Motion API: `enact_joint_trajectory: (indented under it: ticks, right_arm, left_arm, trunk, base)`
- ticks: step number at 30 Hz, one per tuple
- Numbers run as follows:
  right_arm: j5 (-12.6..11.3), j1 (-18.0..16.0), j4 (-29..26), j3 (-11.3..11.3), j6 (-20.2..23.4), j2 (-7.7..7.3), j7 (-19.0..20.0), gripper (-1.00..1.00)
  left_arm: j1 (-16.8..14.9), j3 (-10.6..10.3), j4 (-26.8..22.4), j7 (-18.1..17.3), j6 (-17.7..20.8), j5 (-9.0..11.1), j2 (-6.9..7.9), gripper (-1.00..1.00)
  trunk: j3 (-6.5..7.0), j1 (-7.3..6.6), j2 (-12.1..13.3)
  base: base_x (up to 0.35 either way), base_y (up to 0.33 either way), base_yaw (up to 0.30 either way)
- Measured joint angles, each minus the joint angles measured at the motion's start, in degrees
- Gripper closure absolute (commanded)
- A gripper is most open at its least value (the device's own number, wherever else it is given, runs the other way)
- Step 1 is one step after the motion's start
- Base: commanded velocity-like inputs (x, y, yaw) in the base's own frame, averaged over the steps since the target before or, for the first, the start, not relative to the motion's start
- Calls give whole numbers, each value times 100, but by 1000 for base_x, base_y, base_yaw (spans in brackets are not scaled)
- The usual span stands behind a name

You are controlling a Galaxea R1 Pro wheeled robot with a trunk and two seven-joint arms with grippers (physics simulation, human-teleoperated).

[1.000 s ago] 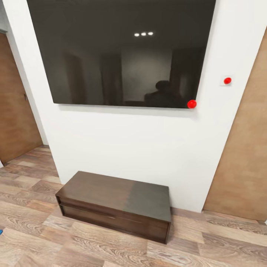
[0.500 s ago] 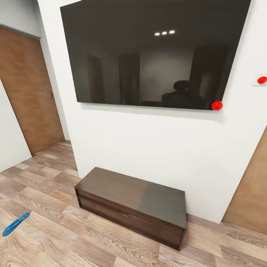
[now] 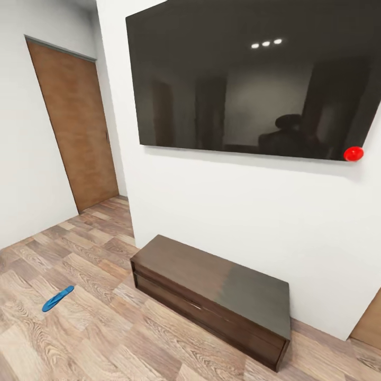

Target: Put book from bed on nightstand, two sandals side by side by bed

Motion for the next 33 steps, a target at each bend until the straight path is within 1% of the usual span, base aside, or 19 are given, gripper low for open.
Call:
enact_joint_trajectory:
  ticks: [33]
  right_arm:
    - [8, 0, 0, 6, 0, 0, 0, -100]
  left_arm:
    - [0, 0, 7, 0, 2, 0, 0, -100]
  trunk:
    - [0, 0, 0]
  base:
    - [0, 0, 294]
